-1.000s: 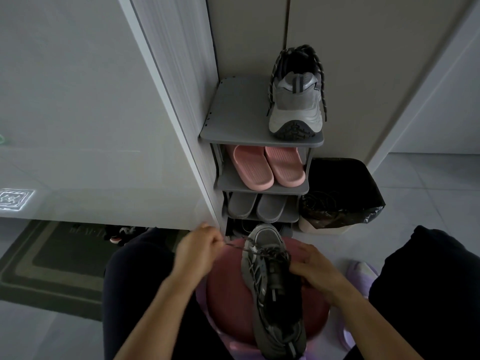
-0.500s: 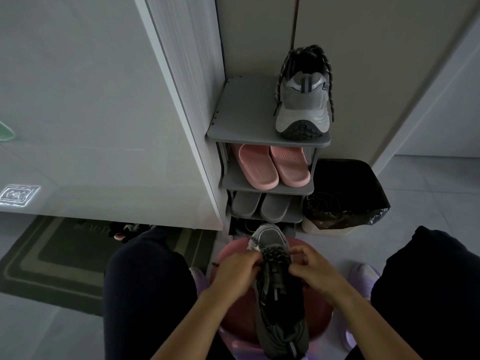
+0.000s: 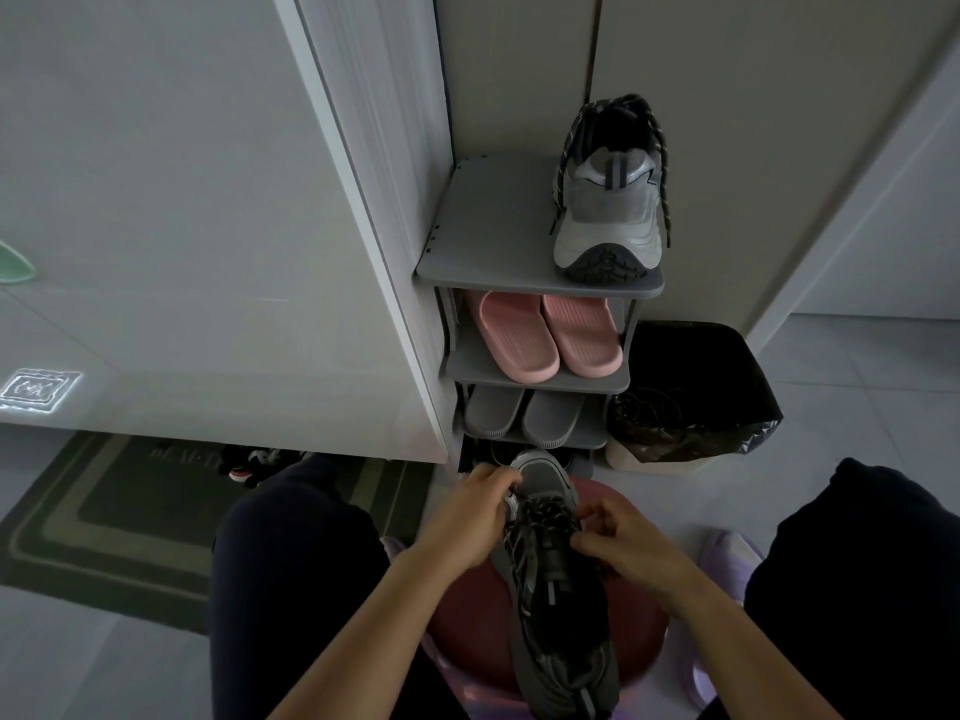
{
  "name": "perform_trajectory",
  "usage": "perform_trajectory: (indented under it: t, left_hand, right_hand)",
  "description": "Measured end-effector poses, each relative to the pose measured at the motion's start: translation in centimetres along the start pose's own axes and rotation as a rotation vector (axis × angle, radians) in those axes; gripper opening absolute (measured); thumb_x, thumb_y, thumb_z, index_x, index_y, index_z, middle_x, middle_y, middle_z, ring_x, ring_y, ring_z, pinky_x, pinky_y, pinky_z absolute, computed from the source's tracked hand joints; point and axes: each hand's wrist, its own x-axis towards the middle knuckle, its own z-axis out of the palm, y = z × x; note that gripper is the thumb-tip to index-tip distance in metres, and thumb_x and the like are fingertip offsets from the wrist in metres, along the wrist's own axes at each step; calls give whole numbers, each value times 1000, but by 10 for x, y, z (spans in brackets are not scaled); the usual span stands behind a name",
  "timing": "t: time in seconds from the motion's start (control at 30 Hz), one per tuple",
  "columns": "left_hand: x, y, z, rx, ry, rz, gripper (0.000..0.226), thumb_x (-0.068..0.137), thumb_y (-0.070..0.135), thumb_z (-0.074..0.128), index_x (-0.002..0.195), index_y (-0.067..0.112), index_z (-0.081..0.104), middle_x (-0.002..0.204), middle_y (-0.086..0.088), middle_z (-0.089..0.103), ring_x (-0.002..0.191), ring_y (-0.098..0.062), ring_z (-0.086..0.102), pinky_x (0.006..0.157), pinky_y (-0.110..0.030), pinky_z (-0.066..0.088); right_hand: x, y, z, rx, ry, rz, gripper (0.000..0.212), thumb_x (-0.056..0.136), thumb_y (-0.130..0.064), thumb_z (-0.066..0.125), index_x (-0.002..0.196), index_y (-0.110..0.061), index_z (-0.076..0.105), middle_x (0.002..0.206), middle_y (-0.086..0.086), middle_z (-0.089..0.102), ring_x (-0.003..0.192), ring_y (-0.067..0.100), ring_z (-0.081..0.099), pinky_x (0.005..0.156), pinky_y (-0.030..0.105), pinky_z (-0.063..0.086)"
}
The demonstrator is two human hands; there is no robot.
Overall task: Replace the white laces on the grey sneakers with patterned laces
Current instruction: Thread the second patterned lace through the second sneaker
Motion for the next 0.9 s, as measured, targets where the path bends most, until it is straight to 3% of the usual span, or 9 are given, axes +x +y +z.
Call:
perform_trajectory:
  t: [0.07, 0.17, 0.27, 0.33, 0.4, 0.63, 0.73, 0.8, 0.9]
  left_hand:
    - [9, 0, 5, 63, 18, 27, 37, 92, 7, 44, 127, 18, 48, 128, -1, 44, 117, -19, 42, 86, -25, 38]
    - [17, 0, 8, 213, -15, 41, 28, 89, 9, 48, 116, 14, 54, 119, -4, 46, 115, -20, 41, 81, -26, 34]
    - [15, -4, 4, 214, 8, -17, 20, 90, 16, 49, 109, 11, 54, 112, -7, 54, 108, -23, 48, 74, -28, 33]
    - [11, -8, 0, 191, 67, -42, 15, 90, 22, 50, 99, 10, 54, 104, -7, 58, 98, -23, 53, 67, -28, 32]
    - [7, -13, -2, 178, 114, -57, 16, 90, 26, 51, 94, 11, 54, 99, -4, 58, 93, -22, 56, 65, -28, 32]
    - [8, -24, -11, 231, 235, -226, 19, 95, 25, 42, 97, 12, 55, 95, -2, 62, 86, -22, 60, 63, -28, 37]
    - [11, -27, -23, 55, 266, -369, 26, 98, 30, 37, 92, 11, 53, 84, -3, 58, 77, -21, 55, 63, -29, 37]
    - [16, -27, -27, -308, 233, -441, 29, 98, 29, 37, 86, 9, 56, 81, -10, 62, 71, -22, 56, 64, -34, 44]
    - [11, -13, -24, -753, 169, -459, 34, 98, 31, 40, 77, 9, 55, 69, -14, 66, 46, -15, 56, 47, -27, 41]
  right_hand:
    - [0, -1, 4, -71, 44, -71, 25, 81, -8, 63, 92, -26, 50, 76, 2, 52, 66, 11, 49, 60, 23, 41]
    - [-2, -5, 10, -321, 210, -287, 24, 80, -12, 63, 87, -31, 51, 72, -8, 44, 64, 4, 43, 61, 12, 36]
    - [-5, -12, 23, -530, 238, -381, 22, 84, -24, 60, 107, -24, 58, 90, -15, 40, 77, 0, 46, 70, 7, 37]
    - [-3, -13, 32, -675, 238, -344, 33, 88, -26, 55, 120, -22, 54, 111, -5, 42, 99, 9, 50, 80, 16, 41]
    - [-2, -18, 37, -792, 277, -314, 32, 89, -23, 51, 121, -21, 53, 119, 2, 40, 109, 18, 48, 83, 25, 44]
    - [-1, -18, 25, -720, 156, -468, 19, 83, -18, 56, 101, -16, 63, 99, -5, 40, 88, 9, 49, 72, 22, 42]
    - [-10, -15, 18, -673, 34, -512, 26, 76, -28, 53, 98, -18, 64, 89, -18, 34, 77, -3, 41, 71, 13, 39]
    - [-12, -13, 16, -636, 43, -509, 40, 75, -44, 45, 95, -17, 66, 88, -21, 36, 77, -6, 43, 69, 8, 36]
    - [-8, -12, 16, -628, 136, -424, 29, 89, -37, 52, 86, -11, 64, 85, -10, 42, 77, 4, 47, 67, 15, 35]
